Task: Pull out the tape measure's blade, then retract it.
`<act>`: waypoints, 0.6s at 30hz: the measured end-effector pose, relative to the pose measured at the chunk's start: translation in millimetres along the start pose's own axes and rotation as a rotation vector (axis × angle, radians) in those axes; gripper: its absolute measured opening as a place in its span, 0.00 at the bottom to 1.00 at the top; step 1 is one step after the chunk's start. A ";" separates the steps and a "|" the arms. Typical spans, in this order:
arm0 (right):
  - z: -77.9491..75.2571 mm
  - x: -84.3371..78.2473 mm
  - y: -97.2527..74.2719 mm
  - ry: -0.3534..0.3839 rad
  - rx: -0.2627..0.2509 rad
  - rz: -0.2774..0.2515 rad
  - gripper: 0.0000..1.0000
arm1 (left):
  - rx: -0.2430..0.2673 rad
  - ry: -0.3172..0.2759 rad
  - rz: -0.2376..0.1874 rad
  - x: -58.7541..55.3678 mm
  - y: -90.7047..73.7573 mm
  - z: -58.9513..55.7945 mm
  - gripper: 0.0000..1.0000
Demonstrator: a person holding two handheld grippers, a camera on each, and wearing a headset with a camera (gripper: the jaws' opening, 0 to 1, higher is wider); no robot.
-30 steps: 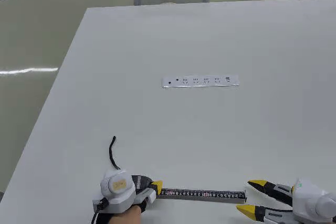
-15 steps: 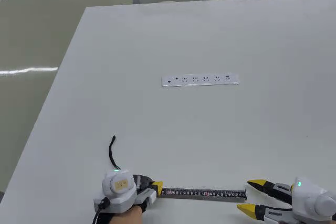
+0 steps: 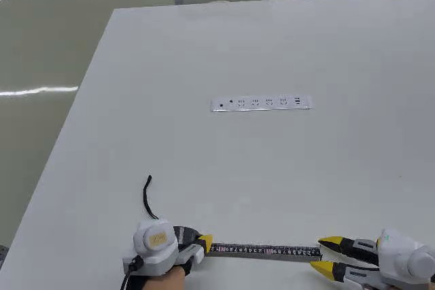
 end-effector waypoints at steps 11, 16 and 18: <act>-2.4 -5.2 3.9 -0.027 0.011 0.014 0.18 | -0.001 -0.001 0.003 -0.4 -0.3 -0.4 0.70; -3.1 -5.0 3.8 -0.043 0.014 0.008 0.15 | -0.001 0.001 0.002 -0.4 -0.7 -0.6 0.70; -3.1 -5.1 3.9 -0.047 0.017 0.006 0.15 | -0.001 0.000 0.002 -0.3 -0.7 -0.7 0.70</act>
Point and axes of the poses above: the centre of the closed fingertips' face, and the gripper's own axes: y roughly forward along the fingers, z roughly to its left, x roughly out of its top, the point moved 3 cm from there along -y, roughly backward along the fingers, and after that the axes turned 14 degrees about z, right-handed, at the moved point
